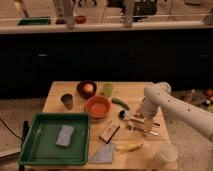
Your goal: Wipe tray with brush
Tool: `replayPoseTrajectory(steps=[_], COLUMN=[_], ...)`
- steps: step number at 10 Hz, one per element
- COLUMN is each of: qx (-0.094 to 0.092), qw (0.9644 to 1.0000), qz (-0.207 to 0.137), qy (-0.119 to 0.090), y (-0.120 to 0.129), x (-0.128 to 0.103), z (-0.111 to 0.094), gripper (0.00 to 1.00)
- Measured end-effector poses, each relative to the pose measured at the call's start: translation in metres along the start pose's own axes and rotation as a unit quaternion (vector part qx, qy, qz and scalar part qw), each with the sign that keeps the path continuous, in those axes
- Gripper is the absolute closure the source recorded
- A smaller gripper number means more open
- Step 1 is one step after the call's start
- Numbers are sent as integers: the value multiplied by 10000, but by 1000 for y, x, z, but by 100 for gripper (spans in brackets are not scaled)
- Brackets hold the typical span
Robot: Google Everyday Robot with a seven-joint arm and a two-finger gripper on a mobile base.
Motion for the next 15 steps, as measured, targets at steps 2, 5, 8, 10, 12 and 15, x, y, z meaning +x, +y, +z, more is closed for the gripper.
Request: replayPoseTrajectory(steps=[2,5,8,10,12,15], qx=[-109,-198,-221,-238,-235,-232], qw=[9998,9995,9992,9990,9990,9987], qz=[-134,-257,-340,-379,-377,-452], qy=[14,2,-43,-54,-53,-61], y=[-2,-5,-7,-8,-8,-12], x=[2,4,7,7,7,9], z=[4,10,14,16,16,16], gripper=[20,20,20,20,21,46])
